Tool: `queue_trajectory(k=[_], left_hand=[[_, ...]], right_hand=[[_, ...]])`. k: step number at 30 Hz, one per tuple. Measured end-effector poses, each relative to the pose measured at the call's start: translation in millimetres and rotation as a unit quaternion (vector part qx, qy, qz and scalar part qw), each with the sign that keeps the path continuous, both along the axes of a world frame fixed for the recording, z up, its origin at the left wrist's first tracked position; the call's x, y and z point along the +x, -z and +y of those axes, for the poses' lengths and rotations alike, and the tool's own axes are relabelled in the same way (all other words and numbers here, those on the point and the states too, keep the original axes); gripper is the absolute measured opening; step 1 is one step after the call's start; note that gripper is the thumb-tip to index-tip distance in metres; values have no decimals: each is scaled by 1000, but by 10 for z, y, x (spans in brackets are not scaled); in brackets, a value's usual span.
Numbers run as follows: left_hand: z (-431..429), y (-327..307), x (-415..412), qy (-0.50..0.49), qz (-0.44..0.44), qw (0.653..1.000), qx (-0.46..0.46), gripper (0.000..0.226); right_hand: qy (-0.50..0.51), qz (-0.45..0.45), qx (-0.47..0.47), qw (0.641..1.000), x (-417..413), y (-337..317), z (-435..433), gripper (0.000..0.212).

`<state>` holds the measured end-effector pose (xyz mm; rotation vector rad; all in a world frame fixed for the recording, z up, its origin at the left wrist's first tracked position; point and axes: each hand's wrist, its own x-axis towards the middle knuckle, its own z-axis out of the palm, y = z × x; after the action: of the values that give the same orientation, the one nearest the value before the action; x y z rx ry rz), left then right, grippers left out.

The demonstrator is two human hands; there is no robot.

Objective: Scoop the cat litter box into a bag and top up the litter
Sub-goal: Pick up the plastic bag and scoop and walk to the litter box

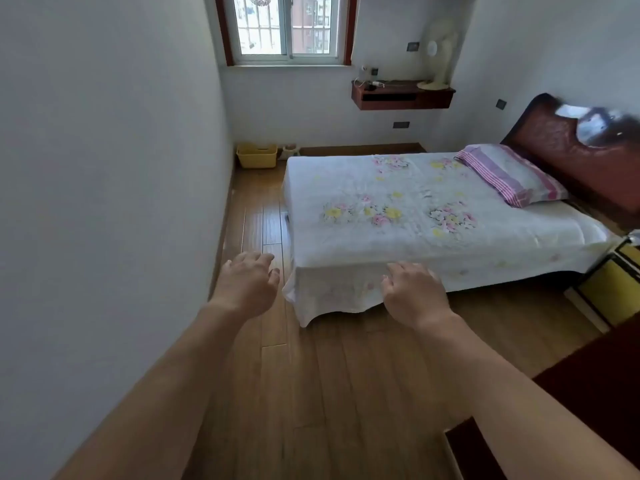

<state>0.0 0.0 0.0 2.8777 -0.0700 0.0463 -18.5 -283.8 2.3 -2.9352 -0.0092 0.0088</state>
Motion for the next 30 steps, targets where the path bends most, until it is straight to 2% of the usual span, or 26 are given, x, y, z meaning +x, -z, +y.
queue_trajectory(k=[8, 17, 30], left_hand=[[-197, 139, 585, 28, 17, 999, 20, 42], [-746, 168, 1702, 50, -3, 998, 48, 41], [-1560, 290, 3302, 60, 70, 995, -45, 49]], right_hand=[[9, 17, 7, 1000, 549, 241, -195, 38], [33, 11, 30, 999, 1673, 339, -768, 38], [129, 39, 71, 988, 2998, 334, -1497, 41]])
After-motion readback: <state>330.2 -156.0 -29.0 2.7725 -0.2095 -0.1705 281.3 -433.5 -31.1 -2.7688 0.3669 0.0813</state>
